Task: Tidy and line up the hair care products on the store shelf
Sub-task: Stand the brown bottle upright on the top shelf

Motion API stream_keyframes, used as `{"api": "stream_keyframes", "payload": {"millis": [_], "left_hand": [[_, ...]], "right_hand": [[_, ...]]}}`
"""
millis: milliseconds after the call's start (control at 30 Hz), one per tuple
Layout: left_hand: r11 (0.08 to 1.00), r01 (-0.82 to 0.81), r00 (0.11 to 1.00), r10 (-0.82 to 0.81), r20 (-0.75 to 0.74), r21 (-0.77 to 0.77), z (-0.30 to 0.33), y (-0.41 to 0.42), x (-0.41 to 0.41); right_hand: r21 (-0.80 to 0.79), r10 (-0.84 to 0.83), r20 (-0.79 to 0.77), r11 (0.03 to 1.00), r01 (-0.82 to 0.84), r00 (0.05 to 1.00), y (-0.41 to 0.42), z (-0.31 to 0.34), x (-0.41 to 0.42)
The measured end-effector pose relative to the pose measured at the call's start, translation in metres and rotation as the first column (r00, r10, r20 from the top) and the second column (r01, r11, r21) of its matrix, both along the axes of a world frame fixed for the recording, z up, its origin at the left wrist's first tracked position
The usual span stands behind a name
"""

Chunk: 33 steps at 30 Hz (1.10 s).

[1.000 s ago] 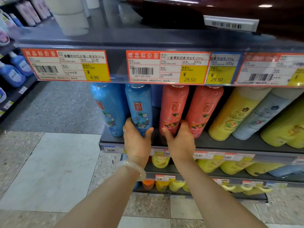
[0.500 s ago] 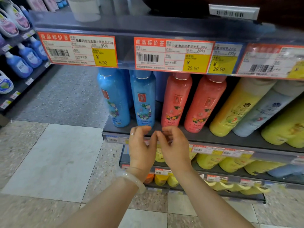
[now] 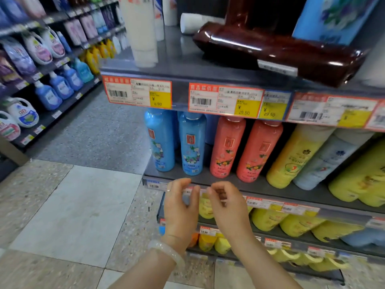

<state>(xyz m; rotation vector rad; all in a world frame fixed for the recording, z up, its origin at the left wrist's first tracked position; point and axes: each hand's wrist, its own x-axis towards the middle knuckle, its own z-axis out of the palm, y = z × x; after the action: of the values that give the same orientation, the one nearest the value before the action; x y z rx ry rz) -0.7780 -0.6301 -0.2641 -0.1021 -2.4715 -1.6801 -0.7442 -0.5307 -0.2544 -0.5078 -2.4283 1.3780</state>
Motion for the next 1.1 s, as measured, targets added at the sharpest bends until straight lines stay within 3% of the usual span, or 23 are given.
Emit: {"api": "stream_keyframes", "payload": {"millis": [200,367,467,567,667,800,967,1100], "left_hand": [[0.979,-0.084,0.963,0.128,-0.237,0.186,0.072,-0.029,-0.005],[0.959,-0.060,0.912,0.165,-0.376,0.275,0.146,-0.052,-0.018],[0.955,-0.001,0.903,0.129,-0.410,0.298,0.187,-0.057,-0.026],[0.962,0.088,0.911,0.029,-0.412,0.260,0.215,-0.056,-0.032],[0.974,0.199,0.898,-0.139,-0.418,0.104,0.227,-0.049,-0.035],[0.933,0.357,0.889,-0.356,-0.288,-0.050,0.235,-0.026,-0.035],[0.860,0.510,0.860,-0.510,0.009,-0.019,0.243,0.004,-0.036],[0.836,0.548,0.830,-0.547,0.108,0.032,0.246,0.016,-0.044]], "right_hand": [[0.049,0.095,-0.226,0.995,-0.086,0.969,-0.032,0.076,0.006],[0.105,0.151,-0.459,0.988,-0.115,0.875,-0.053,0.149,0.005],[0.235,0.120,-0.574,0.972,0.023,0.810,-0.044,0.196,0.007],[0.264,-0.081,-0.645,0.909,0.321,0.759,-0.012,0.232,0.020],[0.251,-0.324,-0.509,0.830,0.497,0.798,0.024,0.243,0.036],[0.281,-0.241,-0.145,0.920,0.274,0.960,0.041,0.241,0.032],[0.292,-0.308,-0.106,0.899,0.325,0.946,0.035,0.254,0.015],[0.208,-0.324,-0.099,0.918,0.338,0.941,0.022,0.257,0.010]]}}
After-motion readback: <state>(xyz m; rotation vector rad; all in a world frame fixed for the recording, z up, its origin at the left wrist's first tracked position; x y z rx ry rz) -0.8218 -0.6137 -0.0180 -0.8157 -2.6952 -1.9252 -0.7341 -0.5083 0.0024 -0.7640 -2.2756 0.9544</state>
